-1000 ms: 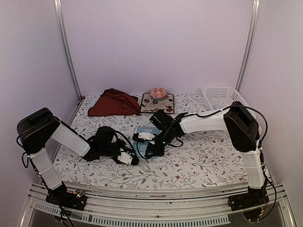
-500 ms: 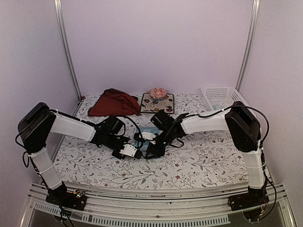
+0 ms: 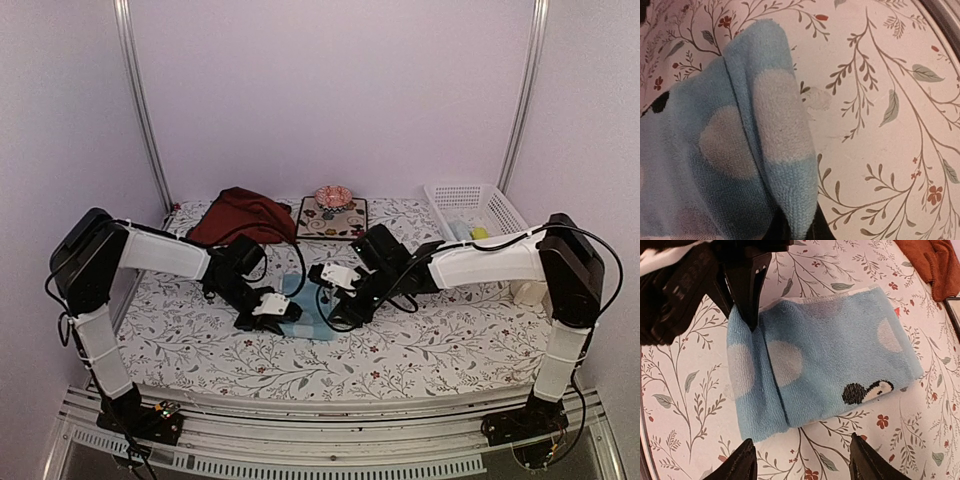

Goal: Roll the towels
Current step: Roll the towel at the center of the board.

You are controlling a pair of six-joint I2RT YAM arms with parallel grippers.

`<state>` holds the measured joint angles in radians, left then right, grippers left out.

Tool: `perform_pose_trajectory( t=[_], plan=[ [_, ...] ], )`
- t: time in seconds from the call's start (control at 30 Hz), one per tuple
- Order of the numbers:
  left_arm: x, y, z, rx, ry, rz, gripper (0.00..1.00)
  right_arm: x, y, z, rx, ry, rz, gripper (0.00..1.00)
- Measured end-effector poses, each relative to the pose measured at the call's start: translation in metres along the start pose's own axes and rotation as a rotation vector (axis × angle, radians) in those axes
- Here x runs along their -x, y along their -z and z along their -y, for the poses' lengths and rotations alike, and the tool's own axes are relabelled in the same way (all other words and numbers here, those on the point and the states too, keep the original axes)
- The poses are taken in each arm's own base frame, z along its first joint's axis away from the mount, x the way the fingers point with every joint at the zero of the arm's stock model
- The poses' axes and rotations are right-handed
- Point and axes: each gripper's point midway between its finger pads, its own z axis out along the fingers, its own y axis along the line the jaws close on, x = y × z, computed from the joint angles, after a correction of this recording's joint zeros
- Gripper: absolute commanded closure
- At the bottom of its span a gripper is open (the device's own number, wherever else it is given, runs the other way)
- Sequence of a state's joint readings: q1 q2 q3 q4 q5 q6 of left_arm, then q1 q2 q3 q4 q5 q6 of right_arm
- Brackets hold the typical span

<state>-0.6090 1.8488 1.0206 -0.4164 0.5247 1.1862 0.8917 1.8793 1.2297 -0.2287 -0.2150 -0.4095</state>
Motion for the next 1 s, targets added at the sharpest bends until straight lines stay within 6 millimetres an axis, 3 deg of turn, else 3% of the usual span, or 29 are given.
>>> perform_pose_trajectory(
  t=[0.17,0.3,0.5,0.83,1.0],
  plan=[
    [-0.002,0.001,-0.005,-0.054,0.107,0.034,1.00,-0.005,0.008,0.000,-0.100,0.119,0.036,0.36],
    [-0.005,-0.001,-0.010,-0.099,0.195,0.056,1.00,-0.008,-0.003,-0.023,-0.138,0.276,0.030,0.36],
    [-0.007,-0.001,-0.015,-0.176,0.323,0.102,1.00,0.008,-0.016,-0.048,-0.179,0.451,0.080,0.36],
    [-0.009,0.000,-0.018,-0.248,0.470,0.161,1.00,0.013,-0.027,-0.057,-0.308,0.635,0.087,0.38],
    [-0.013,0.002,-0.020,-0.264,0.523,0.189,1.00,0.003,-0.039,-0.057,-0.328,0.658,0.051,0.41]
  ],
)
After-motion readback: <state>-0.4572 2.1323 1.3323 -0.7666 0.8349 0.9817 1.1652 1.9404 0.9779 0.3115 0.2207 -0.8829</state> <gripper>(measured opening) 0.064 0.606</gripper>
